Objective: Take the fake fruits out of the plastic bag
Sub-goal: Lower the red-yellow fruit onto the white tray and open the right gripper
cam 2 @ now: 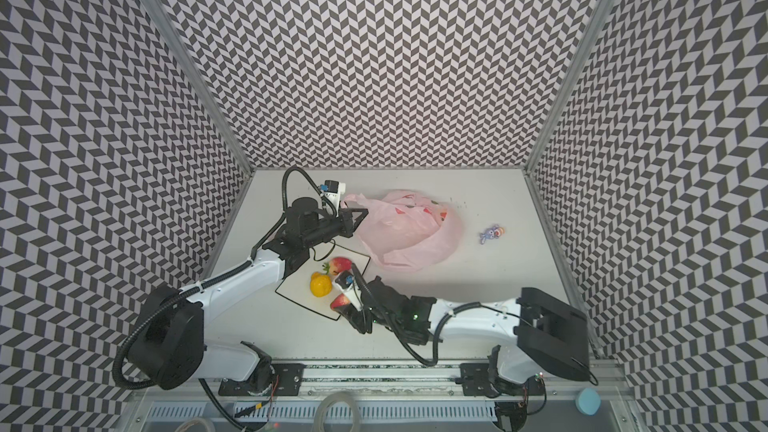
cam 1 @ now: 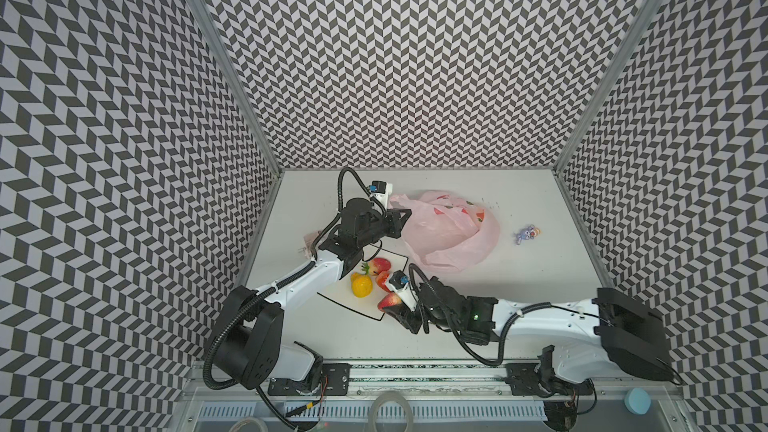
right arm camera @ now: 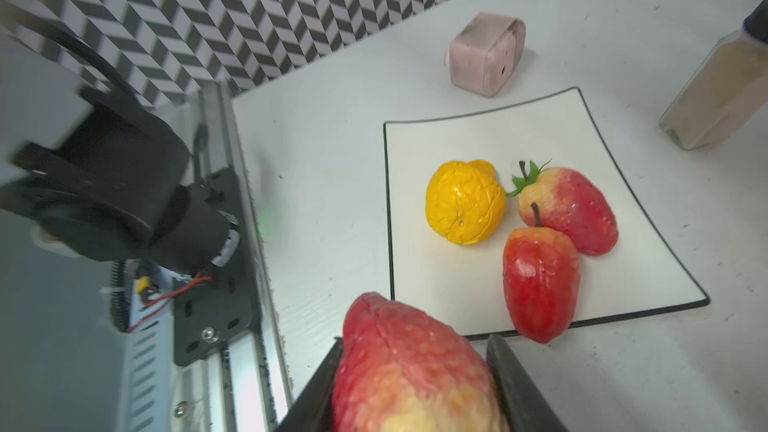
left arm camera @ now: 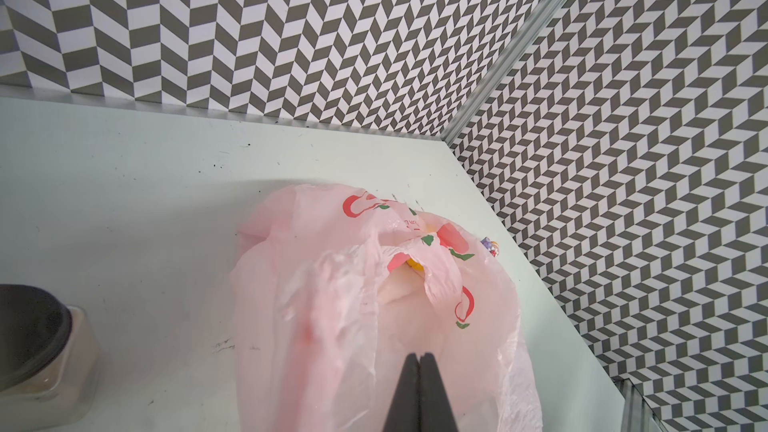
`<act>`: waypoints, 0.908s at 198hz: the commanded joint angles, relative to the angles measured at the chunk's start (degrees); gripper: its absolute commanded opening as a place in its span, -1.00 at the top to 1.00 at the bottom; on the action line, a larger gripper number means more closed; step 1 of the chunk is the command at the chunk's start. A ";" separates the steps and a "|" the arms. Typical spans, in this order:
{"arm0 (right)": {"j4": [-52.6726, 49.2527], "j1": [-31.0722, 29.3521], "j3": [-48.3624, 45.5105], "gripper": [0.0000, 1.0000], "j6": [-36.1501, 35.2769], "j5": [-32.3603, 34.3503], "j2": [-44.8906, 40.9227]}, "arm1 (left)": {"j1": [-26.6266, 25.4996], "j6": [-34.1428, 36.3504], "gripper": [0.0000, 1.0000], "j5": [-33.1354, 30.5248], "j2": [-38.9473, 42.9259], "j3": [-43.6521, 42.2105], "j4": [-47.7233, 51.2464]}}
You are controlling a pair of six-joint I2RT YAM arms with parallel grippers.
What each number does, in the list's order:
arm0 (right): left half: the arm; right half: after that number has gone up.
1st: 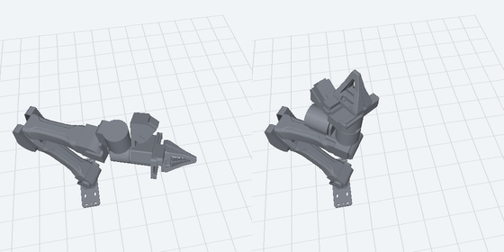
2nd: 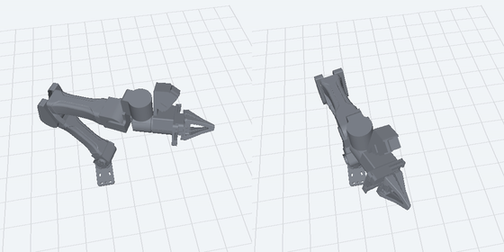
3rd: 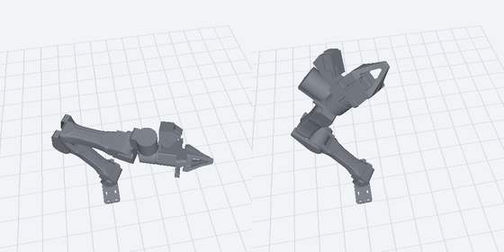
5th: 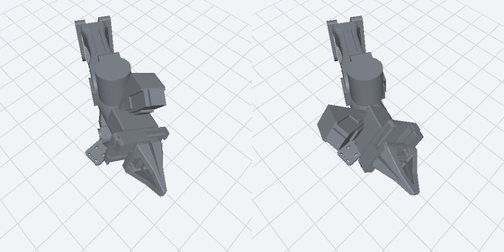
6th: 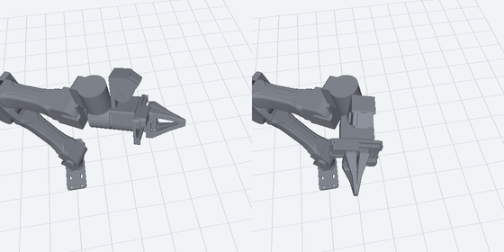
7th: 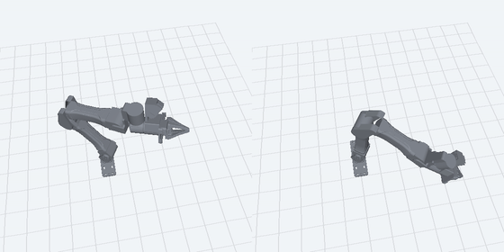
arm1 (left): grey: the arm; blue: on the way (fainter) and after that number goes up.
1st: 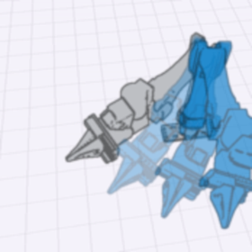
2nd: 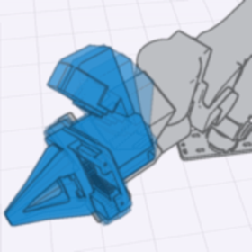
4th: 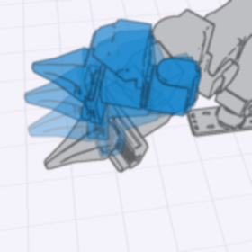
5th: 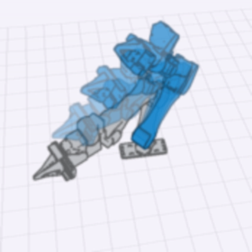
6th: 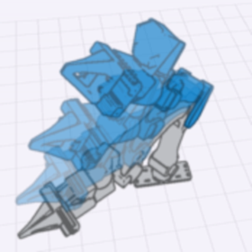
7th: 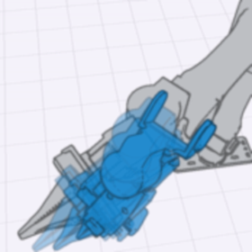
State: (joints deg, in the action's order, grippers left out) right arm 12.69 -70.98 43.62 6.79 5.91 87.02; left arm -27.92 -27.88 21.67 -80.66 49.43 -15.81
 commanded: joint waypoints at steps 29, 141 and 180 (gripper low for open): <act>7.21 -0.21 6.30 0.26 -2.01 9.27 10.51 | 0.53 1.78 1.00 0.74 3.26 -0.66 1.93; 9.32 0.49 16.05 0.01 -6.66 12.48 25.22 | 0.57 0.60 1.00 0.57 6.07 -3.84 1.78; 11.94 0.67 17.14 -0.44 -9.73 15.69 26.08 | 0.54 0.46 1.00 0.92 5.43 -3.71 1.62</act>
State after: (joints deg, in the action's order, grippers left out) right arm 19.79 -70.59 59.77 0.08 18.35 112.66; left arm -27.70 -27.07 21.80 -75.94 46.19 -14.00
